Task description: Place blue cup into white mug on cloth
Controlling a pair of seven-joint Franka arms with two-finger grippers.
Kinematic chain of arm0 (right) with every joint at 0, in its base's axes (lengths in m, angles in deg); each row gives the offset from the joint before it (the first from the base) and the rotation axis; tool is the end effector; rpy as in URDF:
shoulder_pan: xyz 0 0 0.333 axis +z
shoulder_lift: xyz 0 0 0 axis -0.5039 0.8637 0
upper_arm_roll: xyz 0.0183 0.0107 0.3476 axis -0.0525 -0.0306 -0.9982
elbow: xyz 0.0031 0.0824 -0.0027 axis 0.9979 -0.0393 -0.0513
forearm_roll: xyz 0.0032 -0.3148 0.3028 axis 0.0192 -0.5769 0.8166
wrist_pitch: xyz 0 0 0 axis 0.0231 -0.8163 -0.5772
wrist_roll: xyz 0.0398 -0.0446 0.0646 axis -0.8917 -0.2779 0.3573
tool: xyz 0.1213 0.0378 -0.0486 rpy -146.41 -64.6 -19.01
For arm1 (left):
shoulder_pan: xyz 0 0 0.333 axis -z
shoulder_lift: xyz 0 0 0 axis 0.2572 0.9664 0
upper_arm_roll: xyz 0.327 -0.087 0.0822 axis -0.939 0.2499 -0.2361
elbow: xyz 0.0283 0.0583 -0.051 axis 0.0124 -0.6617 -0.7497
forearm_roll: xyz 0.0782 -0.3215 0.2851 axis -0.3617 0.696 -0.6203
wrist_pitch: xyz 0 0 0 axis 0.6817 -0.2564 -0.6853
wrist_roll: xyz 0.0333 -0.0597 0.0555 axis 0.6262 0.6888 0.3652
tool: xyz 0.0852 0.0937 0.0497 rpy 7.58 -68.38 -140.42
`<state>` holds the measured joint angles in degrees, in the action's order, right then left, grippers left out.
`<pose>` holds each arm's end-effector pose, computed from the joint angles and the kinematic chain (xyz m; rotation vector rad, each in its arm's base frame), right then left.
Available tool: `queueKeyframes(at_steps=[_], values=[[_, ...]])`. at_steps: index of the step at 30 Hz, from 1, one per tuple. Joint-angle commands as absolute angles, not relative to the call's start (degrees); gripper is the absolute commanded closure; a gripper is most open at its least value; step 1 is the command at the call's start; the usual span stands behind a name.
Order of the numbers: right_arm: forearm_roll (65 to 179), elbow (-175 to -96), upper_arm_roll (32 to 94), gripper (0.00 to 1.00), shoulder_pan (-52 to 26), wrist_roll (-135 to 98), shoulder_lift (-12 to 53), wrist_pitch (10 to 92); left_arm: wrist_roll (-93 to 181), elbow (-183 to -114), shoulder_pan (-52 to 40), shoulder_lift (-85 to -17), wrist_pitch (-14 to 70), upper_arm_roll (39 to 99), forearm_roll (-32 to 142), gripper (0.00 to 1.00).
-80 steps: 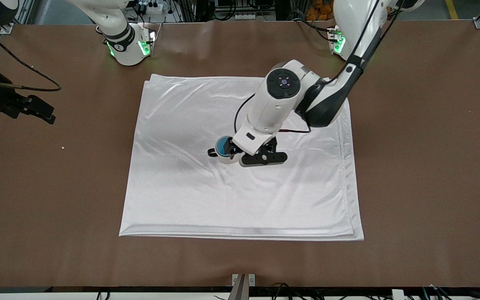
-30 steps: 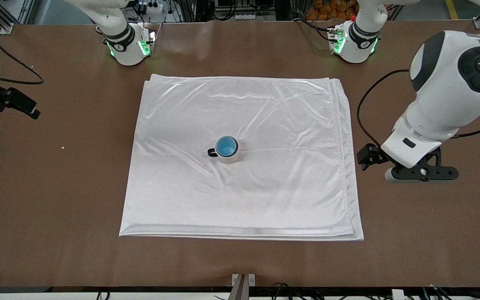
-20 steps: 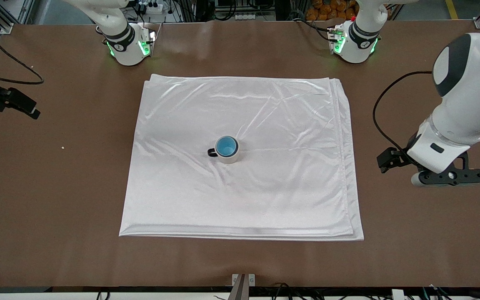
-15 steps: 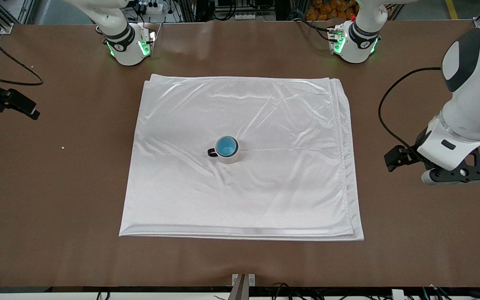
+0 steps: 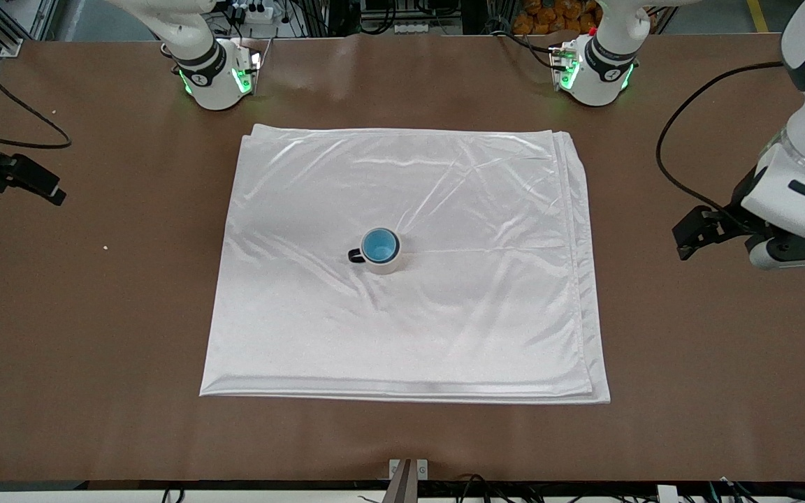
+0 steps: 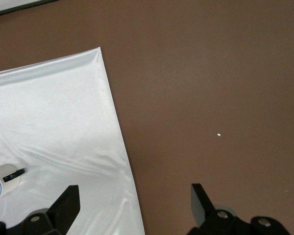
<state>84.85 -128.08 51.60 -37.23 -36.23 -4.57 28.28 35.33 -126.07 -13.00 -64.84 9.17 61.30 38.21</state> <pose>0.5987 -0.0110 0.6334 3.1157 -0.3771 0.0696 0.6741 -0.1204 0.6304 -3.0669 -0.0611 -0.2715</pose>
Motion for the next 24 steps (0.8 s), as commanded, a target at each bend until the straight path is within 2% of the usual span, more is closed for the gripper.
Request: queueKeyframes(at_steps=[1, 5, 13, 24], values=[[85.6, -126.5, 51.6, 0.0, -36.9, -36.0, -3.8, 27.5, 37.9, -129.6, -13.3, -68.9, 8.0, 60.4, 38.1, 0.0], [85.7, -126.6, 51.6, 0.0, -36.9, -36.0, -3.8, 27.5, 38.3, -131.1, -13.3, -70.4, 8.0, 60.2, 38.1, 0.0], [85.8, -126.6, 51.6, 0.0, -36.9, -36.0, -3.8, 27.7, 42.4, -133.6, -13.2, -72.5, 8.0, 55.8, 43.2, 0.0], [85.6, -126.6, 52.0, 0.0, -37.1, -34.2, -3.8, 27.9, 42.5, -134.3, -13.3, -73.7, 8.0, 55.6, 43.9, 0.0]])
